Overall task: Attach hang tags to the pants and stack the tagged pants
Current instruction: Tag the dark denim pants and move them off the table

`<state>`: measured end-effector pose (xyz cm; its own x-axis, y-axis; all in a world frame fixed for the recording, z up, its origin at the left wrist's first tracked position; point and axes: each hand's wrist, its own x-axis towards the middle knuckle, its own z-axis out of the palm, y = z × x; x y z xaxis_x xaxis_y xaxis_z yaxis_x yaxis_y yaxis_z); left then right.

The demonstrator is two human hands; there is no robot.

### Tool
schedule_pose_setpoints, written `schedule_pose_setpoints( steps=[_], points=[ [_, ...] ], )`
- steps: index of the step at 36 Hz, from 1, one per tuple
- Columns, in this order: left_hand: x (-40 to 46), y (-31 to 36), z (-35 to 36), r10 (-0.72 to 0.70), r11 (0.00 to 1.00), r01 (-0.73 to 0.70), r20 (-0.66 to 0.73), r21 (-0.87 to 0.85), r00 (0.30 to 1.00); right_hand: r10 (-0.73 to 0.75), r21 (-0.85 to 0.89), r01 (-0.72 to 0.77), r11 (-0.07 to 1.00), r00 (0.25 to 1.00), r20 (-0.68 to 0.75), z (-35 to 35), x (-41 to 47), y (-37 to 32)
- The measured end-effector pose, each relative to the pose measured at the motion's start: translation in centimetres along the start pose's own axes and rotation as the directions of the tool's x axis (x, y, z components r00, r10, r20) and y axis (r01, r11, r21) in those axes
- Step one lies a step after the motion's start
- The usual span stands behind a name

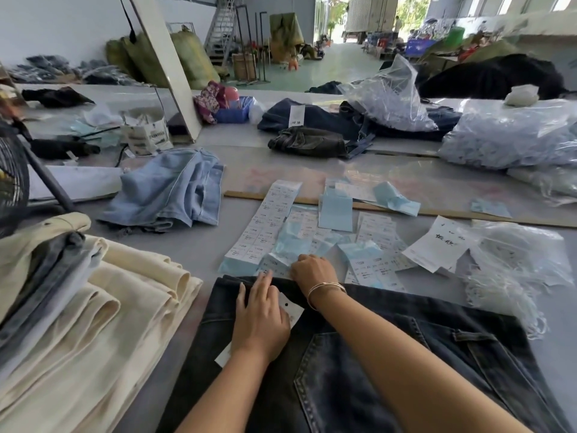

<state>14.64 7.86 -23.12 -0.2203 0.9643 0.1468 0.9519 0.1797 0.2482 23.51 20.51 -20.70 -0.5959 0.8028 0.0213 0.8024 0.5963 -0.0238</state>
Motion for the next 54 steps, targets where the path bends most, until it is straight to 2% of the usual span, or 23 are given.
schedule_pose_setpoints(
  steps=[3,8,10,16,19,22,24,27,29,32,33,35,39,41,43,45,48,50,52,54],
  points=[
    [0.2,0.0,0.1,-0.040,0.999,0.040,0.039,-0.003,0.998,0.017,0.015,-0.016,1.000,0.999,-0.030,0.0,-0.2,-0.2],
    [0.4,0.1,0.1,-0.077,0.997,0.076,0.055,0.016,0.996,0.241,0.312,-0.213,0.926,0.969,-0.053,-0.6,-0.1,-0.5],
    [0.5,0.2,0.1,-0.077,0.997,0.076,0.057,0.025,0.995,0.286,0.392,-0.259,0.883,0.958,-0.012,-0.7,0.1,-0.3],
    [0.5,0.1,0.1,-0.062,0.997,0.059,0.062,0.041,0.996,0.232,0.556,-0.292,0.778,0.956,0.178,-2.0,1.2,1.8],
    [0.8,0.1,-0.1,-0.069,0.996,0.064,0.074,0.064,0.995,0.196,0.594,-0.300,0.746,0.952,0.234,-2.1,1.3,2.4],
    [1.0,0.2,-0.2,-0.080,0.995,0.074,0.090,0.069,0.993,0.226,0.653,-0.347,0.673,0.937,0.265,-1.9,1.2,2.6],
    [1.1,0.2,-0.2,-0.081,0.995,0.075,0.095,0.067,0.992,0.284,0.737,-0.405,0.541,0.913,0.293,-1.5,1.2,2.7],
    [1.0,0.2,-0.2,-0.083,0.995,0.078,0.087,0.066,0.993,0.382,0.888,-0.442,0.129,0.848,0.367,-1.7,1.1,3.3],
    [1.0,0.2,-0.2,-0.087,0.995,0.082,0.081,0.055,0.993,0.456,0.921,-0.368,-0.125,0.803,0.383,-2.4,0.9,4.3],
    [1.0,0.1,-0.2,-0.094,0.995,0.091,0.071,0.039,0.993,0.552,0.880,-0.170,-0.443,0.722,0.417,-3.7,-0.2,6.5],
    [0.9,0.0,-0.2,-0.094,0.995,0.092,0.067,0.030,0.993,0.561,0.850,-0.105,-0.516,0.708,0.429,-4.2,-0.9,7.1],
    [1.0,0.0,-0.3,-0.101,0.994,0.103,0.058,-0.032,0.993,0.563,0.807,-0.025,-0.591,0.704,0.434,-4.8,-2.8,8.1],
    [1.4,-0.5,-0.9,-0.154,0.947,0.161,0.050,-0.279,0.987,0.536,0.761,0.042,-0.647,0.735,0.415,-4.5,-8.1,9.2],
    [1.5,-0.6,-1.7,-0.222,0.851,0.246,0.107,-0.464,0.969,0.527,0.747,0.062,-0.662,0.748,0.404,-3.8,-11.2,9.4],
    [1.6,-0.4,-3.1,-0.310,0.633,0.347,0.184,-0.692,0.933,0.545,0.742,0.096,-0.663,0.741,0.392,-3.2,-14.1,9.4],
    [2.0,0.1,-4.6,-0.355,0.452,0.346,0.190,-0.822,0.916,0.582,0.755,0.145,-0.640,0.733,0.353,-2.7,-16.6,9.4],
    [1.8,2.7,-5.9,-0.337,0.141,0.299,0.239,-0.944,0.911,0.635,0.792,0.200,-0.577,0.719,0.282,-2.5,-19.1,9.2],
    [0.8,5.4,-6.0,-0.281,0.004,0.310,0.296,-0.951,0.913,0.673,0.814,0.229,-0.533,0.698,0.245,-2.8,-19.9,9.0],
    [-0.5,8.1,-5.4,-0.200,0.000,0.372,0.364,-0.928,0.910,0.721,0.848,0.266,-0.459,0.669,0.180,-3.2,-20.4,8.8],
    [-1.6,9.6,-4.2,-0.150,0.080,0.441,0.427,-0.894,0.892,0.758,0.904,0.269,-0.334,0.647,0.088,-3.4,-20.7,8.3]
  ],
)
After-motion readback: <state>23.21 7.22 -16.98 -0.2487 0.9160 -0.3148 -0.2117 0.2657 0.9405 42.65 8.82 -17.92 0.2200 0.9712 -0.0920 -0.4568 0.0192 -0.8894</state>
